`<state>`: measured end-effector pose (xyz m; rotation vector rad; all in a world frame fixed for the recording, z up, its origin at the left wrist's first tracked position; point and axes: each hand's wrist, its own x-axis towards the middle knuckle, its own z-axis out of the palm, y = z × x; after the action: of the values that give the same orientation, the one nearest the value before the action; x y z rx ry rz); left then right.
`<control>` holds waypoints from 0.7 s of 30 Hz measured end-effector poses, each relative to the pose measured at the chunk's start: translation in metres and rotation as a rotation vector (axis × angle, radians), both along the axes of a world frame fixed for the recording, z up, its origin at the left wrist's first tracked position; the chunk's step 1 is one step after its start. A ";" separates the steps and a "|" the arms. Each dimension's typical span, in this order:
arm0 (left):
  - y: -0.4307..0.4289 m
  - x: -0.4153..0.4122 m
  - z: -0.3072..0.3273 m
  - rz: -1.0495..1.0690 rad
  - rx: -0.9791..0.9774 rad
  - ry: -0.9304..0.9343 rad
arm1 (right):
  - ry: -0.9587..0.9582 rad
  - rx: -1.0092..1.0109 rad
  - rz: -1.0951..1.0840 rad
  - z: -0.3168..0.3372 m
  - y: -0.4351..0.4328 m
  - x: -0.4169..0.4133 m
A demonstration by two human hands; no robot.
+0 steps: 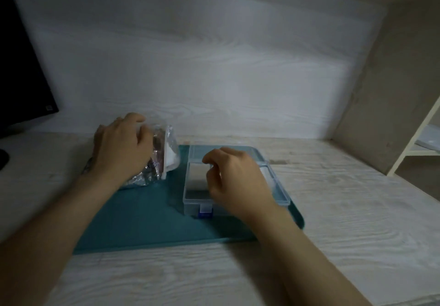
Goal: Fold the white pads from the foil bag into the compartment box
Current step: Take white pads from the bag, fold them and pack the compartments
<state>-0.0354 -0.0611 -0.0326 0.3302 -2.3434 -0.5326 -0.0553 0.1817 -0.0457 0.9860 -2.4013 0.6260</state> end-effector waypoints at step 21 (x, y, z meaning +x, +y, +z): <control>-0.023 -0.016 -0.032 0.022 0.347 -0.022 | -0.242 0.504 0.003 0.021 -0.119 -0.051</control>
<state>-0.0518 -0.0839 -0.0642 0.5221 -2.2605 -0.9307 -0.1061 0.0631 -0.0248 1.1626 -2.8494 0.1374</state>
